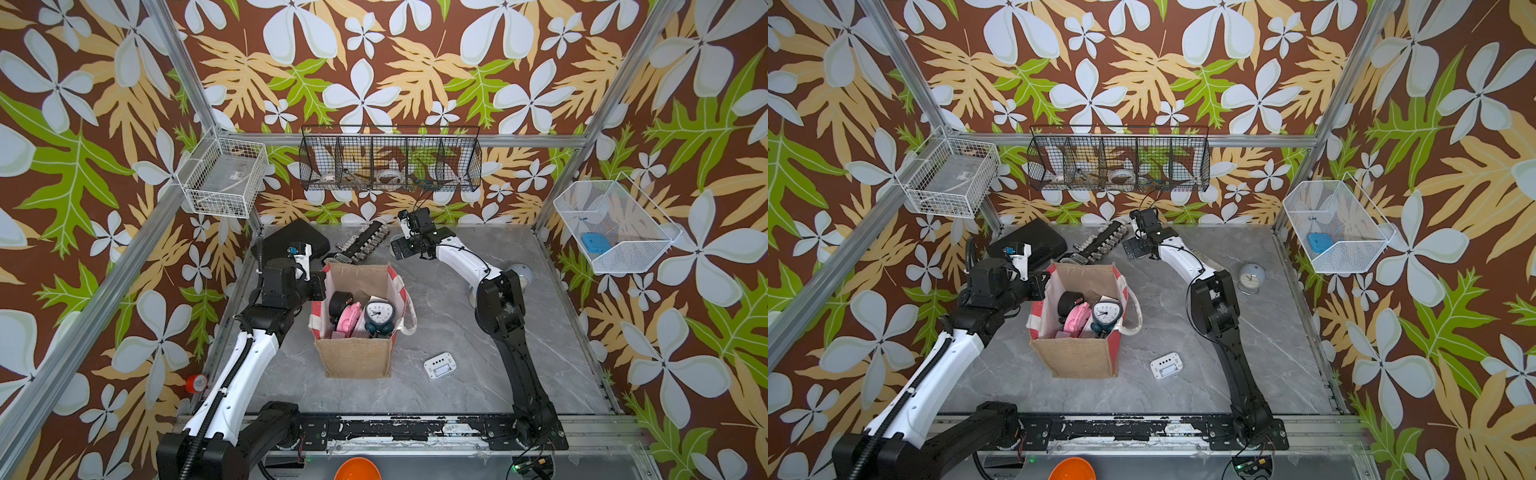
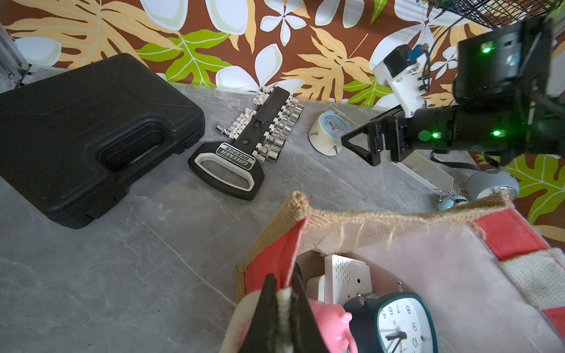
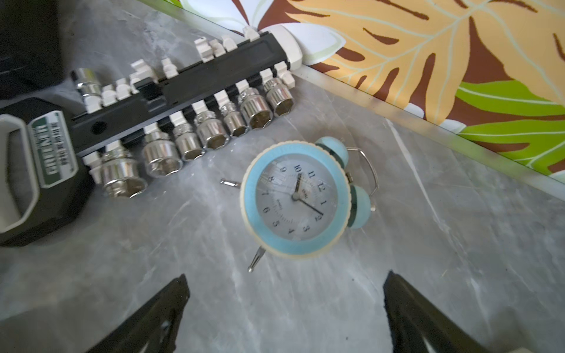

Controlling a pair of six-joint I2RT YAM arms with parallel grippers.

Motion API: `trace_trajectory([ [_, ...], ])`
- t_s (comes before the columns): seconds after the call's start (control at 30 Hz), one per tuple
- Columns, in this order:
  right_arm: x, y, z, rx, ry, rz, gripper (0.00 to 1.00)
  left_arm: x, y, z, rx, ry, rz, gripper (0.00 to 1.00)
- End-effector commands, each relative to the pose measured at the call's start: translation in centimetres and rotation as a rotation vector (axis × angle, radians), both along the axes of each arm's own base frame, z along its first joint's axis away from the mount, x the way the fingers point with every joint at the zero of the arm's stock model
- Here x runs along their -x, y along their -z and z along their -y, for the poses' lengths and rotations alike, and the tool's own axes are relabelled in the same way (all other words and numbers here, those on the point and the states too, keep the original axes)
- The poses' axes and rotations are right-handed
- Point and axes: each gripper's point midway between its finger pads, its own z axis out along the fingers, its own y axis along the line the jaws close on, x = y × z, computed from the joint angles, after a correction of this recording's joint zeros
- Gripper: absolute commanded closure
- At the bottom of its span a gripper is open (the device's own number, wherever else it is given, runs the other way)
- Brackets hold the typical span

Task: Put the alarm clock into the canvas bag
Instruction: Pick up the alarm from the center of the board.

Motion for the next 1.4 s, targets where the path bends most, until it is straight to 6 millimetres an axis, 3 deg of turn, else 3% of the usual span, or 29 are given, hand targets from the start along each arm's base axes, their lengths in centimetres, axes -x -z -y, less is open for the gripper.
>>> trace_trajectory([
  [0.0,-1.7,-0.1,-0.4,-0.001,-0.012,0.056,0.00,-0.5,-1.2,0.2,0.015,0.008,0.052,1.00],
  [0.47,-4.8,2.3,-1.6,-0.059,-0.039,0.117,0.02,-0.7,-0.5,0.4,0.022,0.013,0.032,1.00],
  [0.77,-4.4,4.2,-1.3,-0.041,-0.052,0.071,0.16,-0.6,-0.7,0.3,0.020,0.011,0.036,1.00],
  [0.97,-2.8,3.6,-0.1,-0.015,-0.036,0.030,0.20,-0.5,-0.9,0.5,0.023,0.017,0.042,1.00],
  [1.13,-0.1,3.0,1.0,0.005,-0.022,-0.041,0.24,-0.5,-1.2,0.4,0.025,0.018,0.049,1.00],
  [1.37,6.3,3.9,2.5,0.073,-0.012,-0.180,0.26,-0.4,-1.4,0.6,0.030,0.025,0.055,1.00],
])
